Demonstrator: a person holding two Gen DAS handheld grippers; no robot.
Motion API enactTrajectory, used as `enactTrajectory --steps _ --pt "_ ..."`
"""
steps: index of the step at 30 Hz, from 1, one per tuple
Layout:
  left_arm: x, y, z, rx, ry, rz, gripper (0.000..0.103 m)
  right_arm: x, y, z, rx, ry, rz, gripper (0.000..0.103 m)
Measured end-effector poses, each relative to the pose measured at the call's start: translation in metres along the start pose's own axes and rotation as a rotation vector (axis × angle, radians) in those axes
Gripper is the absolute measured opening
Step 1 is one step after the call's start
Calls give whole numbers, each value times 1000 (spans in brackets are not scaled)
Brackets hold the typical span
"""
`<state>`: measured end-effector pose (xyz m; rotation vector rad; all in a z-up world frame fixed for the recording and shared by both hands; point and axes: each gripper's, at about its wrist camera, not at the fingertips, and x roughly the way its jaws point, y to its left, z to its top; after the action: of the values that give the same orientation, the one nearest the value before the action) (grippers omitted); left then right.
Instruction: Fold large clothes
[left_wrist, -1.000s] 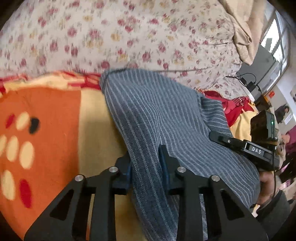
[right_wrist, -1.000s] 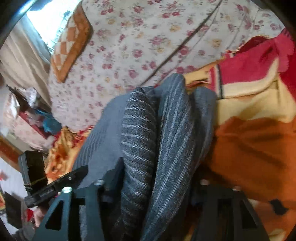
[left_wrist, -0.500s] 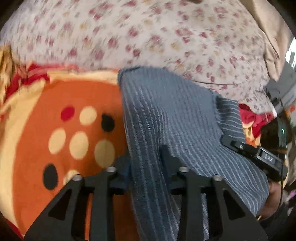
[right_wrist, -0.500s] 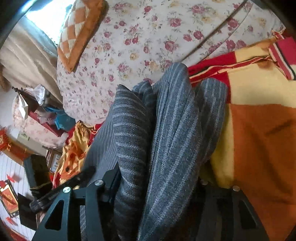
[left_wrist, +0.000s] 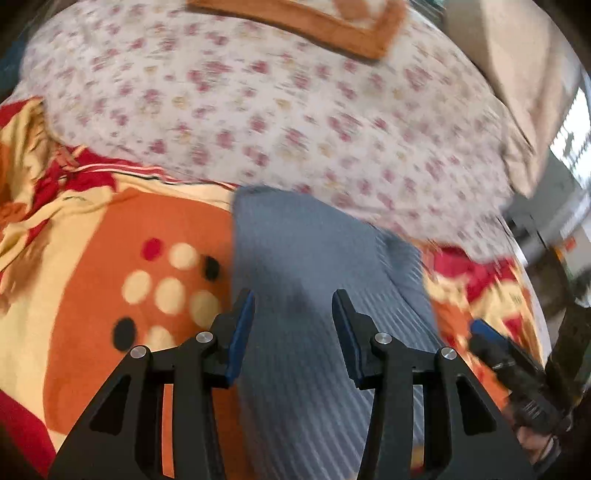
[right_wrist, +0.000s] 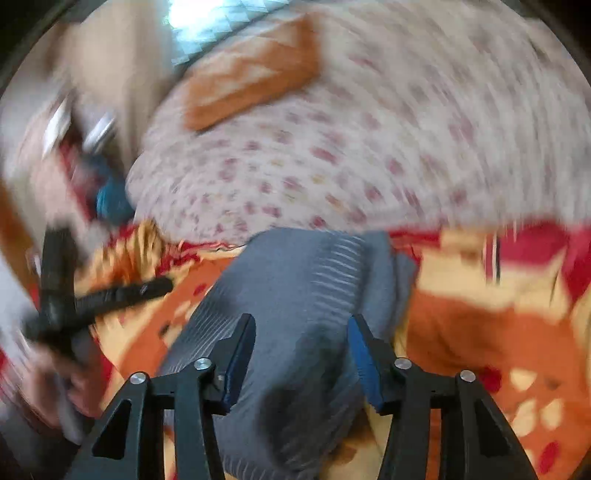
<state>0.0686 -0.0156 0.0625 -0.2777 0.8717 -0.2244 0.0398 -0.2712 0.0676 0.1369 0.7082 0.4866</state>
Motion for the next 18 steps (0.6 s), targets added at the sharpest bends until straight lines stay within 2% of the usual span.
enactTrajectory --steps 2,3,4,5,6,7,8,9,12,15,16,18 --pt "-6 -11 -14 48 -13 26 42 0 22 -9 -70 22 -16 30" --pt "-5 -14 -22 62 -10 30 42 2 22 -12 -70 58 8 20" --pt "0 -15 -33 69 17 30 42 7 23 -16 -79 102 4 18" --pt "15 -14 -46 62 99 31 42 14 19 -24 -93 160 -31 14" --pt "36 -14 -61 64 203 31 42 27 11 -35 -88 256 -57 14" --pt "41 -23 -69 136 202 72 42 38 5 -44 -79 331 -61 13" --pt "41 -34 -71 213 182 114 42 42 0 -51 -76 365 -59 12" --pt "43 -39 -71 238 187 135 42 40 -4 -50 -67 354 -50 12" --pt "43 -34 -67 201 179 120 44 38 -16 -51 -5 351 -8 13" --pt "37 -32 -62 177 149 119 44 31 -15 -46 -3 335 2 13" --pt "34 -33 -60 175 125 121 44 28 -10 -40 -4 303 1 13" --pt "28 -30 -54 153 68 118 44 11 -9 -22 25 164 -14 15"
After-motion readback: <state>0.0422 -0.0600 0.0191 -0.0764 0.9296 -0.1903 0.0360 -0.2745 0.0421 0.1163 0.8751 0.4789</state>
